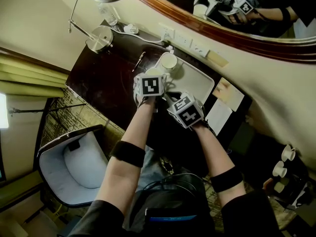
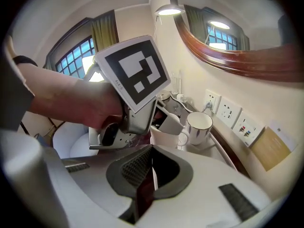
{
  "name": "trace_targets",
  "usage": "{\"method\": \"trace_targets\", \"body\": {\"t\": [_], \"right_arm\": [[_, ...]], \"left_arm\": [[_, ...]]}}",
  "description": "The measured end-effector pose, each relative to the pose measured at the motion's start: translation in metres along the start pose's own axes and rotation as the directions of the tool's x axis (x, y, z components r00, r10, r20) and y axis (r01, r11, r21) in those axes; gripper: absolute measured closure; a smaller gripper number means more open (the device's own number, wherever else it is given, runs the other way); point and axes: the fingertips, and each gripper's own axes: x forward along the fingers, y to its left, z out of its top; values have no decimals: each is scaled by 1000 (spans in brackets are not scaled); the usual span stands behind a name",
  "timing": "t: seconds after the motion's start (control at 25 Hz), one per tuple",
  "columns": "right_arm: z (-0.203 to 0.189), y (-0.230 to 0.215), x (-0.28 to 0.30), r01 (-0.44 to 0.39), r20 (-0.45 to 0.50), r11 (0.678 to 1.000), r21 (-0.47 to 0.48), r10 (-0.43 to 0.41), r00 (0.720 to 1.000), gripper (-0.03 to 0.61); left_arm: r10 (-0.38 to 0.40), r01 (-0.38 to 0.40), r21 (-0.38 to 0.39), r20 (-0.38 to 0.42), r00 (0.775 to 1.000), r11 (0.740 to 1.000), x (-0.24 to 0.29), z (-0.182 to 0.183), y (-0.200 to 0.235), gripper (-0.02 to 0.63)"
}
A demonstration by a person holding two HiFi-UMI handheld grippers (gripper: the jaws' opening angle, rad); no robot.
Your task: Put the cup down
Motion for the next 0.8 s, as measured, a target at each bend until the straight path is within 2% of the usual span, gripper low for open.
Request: {"method": "trace_targets", "body": {"t": [0.16, 0.24, 0.6, 0.8], "right_arm": [[-1, -5, -1, 7, -3, 1000, 15, -7, 1000, 568], [1, -6, -2, 9, 3, 1000, 15, -9, 1000, 568], [-11, -14, -7, 24, -10, 999, 38, -23, 1000, 568], [-18, -18, -10, 37, -22, 998, 53, -36, 999, 568]], "left_arm": [[27, -27, 58, 6, 1000, 998, 4, -2, 0, 213], [4, -5, 75, 16, 1000, 997, 10, -4, -6, 213], [-11, 4, 91, 78, 997, 996, 13, -6, -11, 206], [-12, 1, 103, 111, 994, 995, 5, 5, -10, 162]]}}
